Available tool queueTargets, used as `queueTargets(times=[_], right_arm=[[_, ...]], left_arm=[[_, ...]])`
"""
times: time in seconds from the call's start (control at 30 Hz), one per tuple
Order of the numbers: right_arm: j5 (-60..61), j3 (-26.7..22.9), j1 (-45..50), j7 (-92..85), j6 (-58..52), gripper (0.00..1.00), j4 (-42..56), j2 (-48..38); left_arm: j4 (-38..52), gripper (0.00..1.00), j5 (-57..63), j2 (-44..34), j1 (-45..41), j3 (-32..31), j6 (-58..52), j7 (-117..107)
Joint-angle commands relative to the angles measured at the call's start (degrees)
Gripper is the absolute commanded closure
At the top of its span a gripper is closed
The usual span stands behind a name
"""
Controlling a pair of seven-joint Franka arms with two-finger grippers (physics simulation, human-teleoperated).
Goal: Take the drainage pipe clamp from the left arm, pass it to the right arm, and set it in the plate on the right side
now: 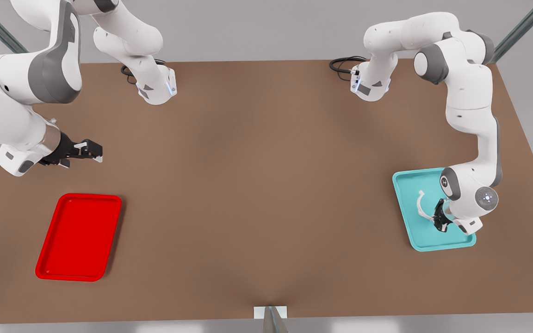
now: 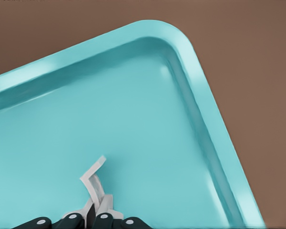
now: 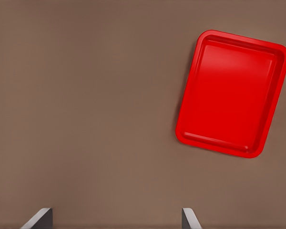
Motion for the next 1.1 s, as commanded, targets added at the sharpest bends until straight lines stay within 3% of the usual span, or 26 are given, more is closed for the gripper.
queueTargets(times=[0.0, 0.17, 0.27, 0.57, 0.77, 1.07], right_arm=[[0.0, 0.0, -0.1, -0.5, 0.0, 0.00, 0.0, -0.1], [0.0, 0.0, -0.1, -0.5, 0.0, 0.00, 0.0, -0.1], [0.0, 0.0, -0.2, -1.0, 0.0, 0.00, -0.1, -0.1], [0.0, 0.3, 0.0, -1.2, 0.1, 0.00, 0.1, -0.1], [0.5, 0.3, -0.2, -0.9, 0.1, 0.00, 0.0, -0.1], [1.7, 0.6, 0.7, 0.3, 3.2, 0.00, -0.1, 2.4]], left_arm=[[0.0, 0.79, -0.3, -0.9, -0.1, 0.0, -1.0, 0.4], [1.7, 0.79, -0.9, -7.0, -4.4, -0.4, -13.0, -2.4], [10.7, 0.79, -6.9, -7.4, -12.4, -0.6, -25.1, -16.6], [21.9, 0.79, -14.5, -6.1, -30.9, -3.1, -26.2, -69.4], [23.7, 0.79, -14.5, -6.0, -39.8, -3.1, -13.4, -109.8], [29.1, 0.79, -14.5, 0.5, -46.5, -3.3, 9.0, -134.1]])
